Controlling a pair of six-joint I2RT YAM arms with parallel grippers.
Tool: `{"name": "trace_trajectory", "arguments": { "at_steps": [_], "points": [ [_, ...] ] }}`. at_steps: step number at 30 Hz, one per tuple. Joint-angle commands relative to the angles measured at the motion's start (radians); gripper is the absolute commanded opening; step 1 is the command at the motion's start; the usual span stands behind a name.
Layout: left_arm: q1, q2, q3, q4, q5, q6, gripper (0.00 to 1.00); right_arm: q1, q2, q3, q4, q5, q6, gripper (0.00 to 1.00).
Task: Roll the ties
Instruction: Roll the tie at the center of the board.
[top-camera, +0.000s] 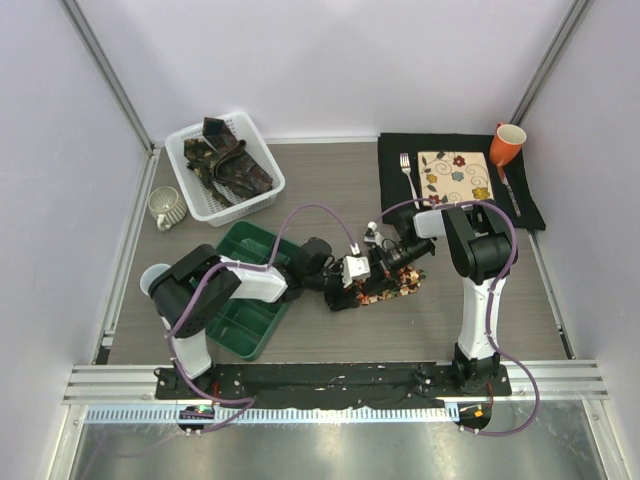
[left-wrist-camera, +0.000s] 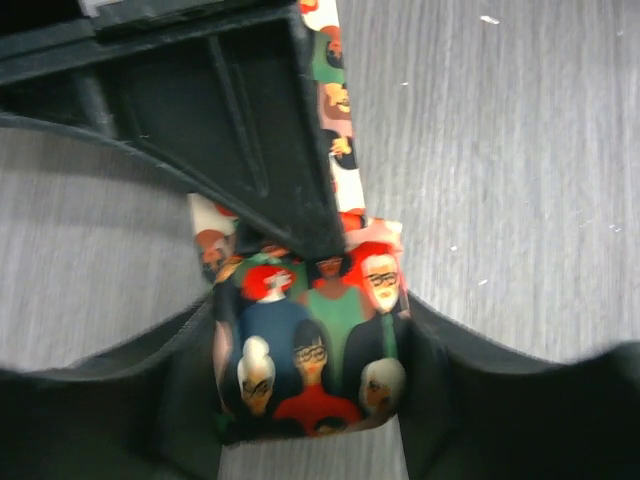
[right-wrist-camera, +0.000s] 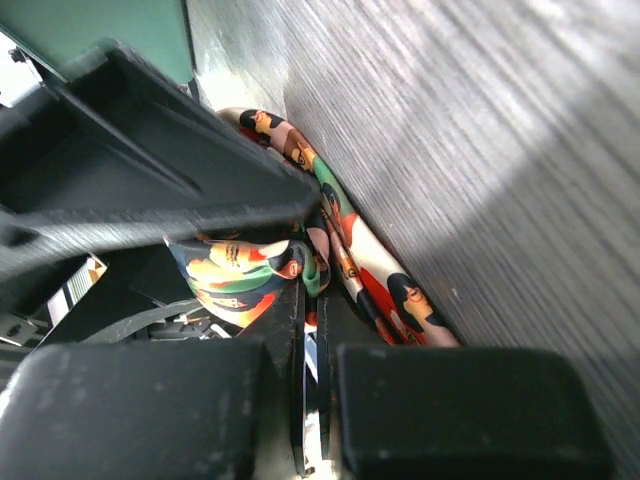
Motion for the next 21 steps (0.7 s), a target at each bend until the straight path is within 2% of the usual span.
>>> {"name": "trace_trajectory", "arguments": {
  "at_steps": [1, 2, 3, 4, 5, 6, 8, 13, 17, 21],
  "points": [
    [-0.006, 0.031, 0.049, 0.025, -0.019, -0.011, 0.4, -0.008, -0.006, 0.011, 0.01, 0.088, 0.019, 0.05],
    [-0.006, 0.036, 0.053, -0.008, -0.03, -0.017, 0.35, -0.011, -0.029, 0.011, 0.006, 0.08, 0.025, 0.08],
    [-0.005, 0.031, 0.049, -0.021, -0.035, -0.017, 0.31, -0.014, -0.043, 0.011, 0.003, 0.074, 0.036, 0.17],
    [0.0, 0.027, 0.037, -0.026, -0.041, -0.01, 0.25, -0.022, -0.063, 0.012, 0.0, 0.06, 0.048, 0.21],
    [-0.002, 0.019, 0.008, -0.027, -0.047, -0.005, 0.22, -0.035, -0.087, 0.012, 0.0, 0.06, 0.056, 0.26],
    [-0.002, 0.01, -0.006, -0.035, -0.053, -0.001, 0.21, -0.04, -0.142, 0.014, 0.004, 0.065, 0.063, 0.4],
    [-0.002, -0.013, -0.035, -0.049, -0.064, 0.006, 0.19, -0.043, -0.192, 0.014, 0.012, 0.086, 0.089, 0.48],
    [0.0, -0.029, -0.055, -0.053, -0.084, 0.001, 0.17, -0.03, -0.284, -0.049, 0.113, 0.071, 0.197, 0.53],
    [0.0, -0.018, -0.036, -0.064, -0.097, -0.004, 0.17, 0.027, -0.279, -0.075, 0.128, 0.062, 0.208, 0.52],
    [-0.002, -0.013, -0.023, -0.07, -0.097, -0.005, 0.18, 0.069, -0.289, -0.095, 0.18, 0.118, 0.247, 0.53]
  ]
}}
